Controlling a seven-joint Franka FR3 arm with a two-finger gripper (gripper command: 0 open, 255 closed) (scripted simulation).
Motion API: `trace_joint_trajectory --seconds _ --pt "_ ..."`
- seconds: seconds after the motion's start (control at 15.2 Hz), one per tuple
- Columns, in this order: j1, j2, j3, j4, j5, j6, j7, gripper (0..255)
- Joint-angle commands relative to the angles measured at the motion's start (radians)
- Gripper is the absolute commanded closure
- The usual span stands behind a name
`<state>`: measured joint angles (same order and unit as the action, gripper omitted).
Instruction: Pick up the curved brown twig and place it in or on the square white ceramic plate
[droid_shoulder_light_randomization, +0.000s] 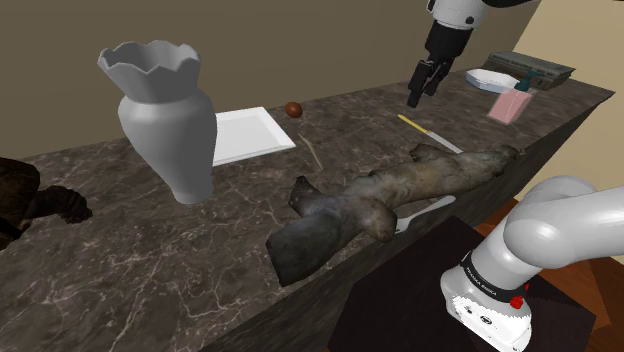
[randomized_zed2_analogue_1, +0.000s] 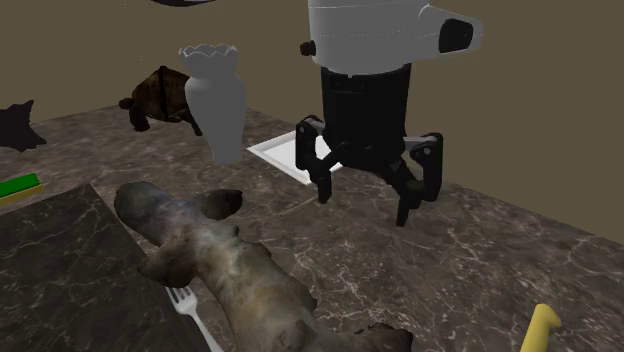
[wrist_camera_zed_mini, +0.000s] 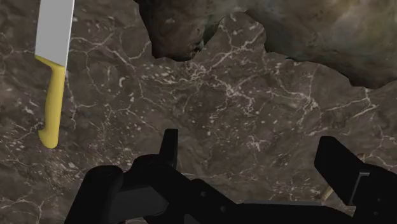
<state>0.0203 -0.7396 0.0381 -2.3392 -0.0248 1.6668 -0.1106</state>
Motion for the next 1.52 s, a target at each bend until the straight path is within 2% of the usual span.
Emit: trace_joint_trajectory --seconds 0.0,0.4,0.79,1.39,1.45 --pt "0.000 0.000 0.000 0.000 0.000 0.000 0.000 0" --pt "0.004 0.140 0.106 0.007 0.073 0.112 0.198 0" --pt "0.000 0.324 0.204 0.068 0.114 0.221 0.391 0" --pt "-0.002 0.659 0.312 0.256 0.087 0.348 0.684 0" --pt "-0.001 0.668 0.313 0.263 0.085 0.350 0.692 0"
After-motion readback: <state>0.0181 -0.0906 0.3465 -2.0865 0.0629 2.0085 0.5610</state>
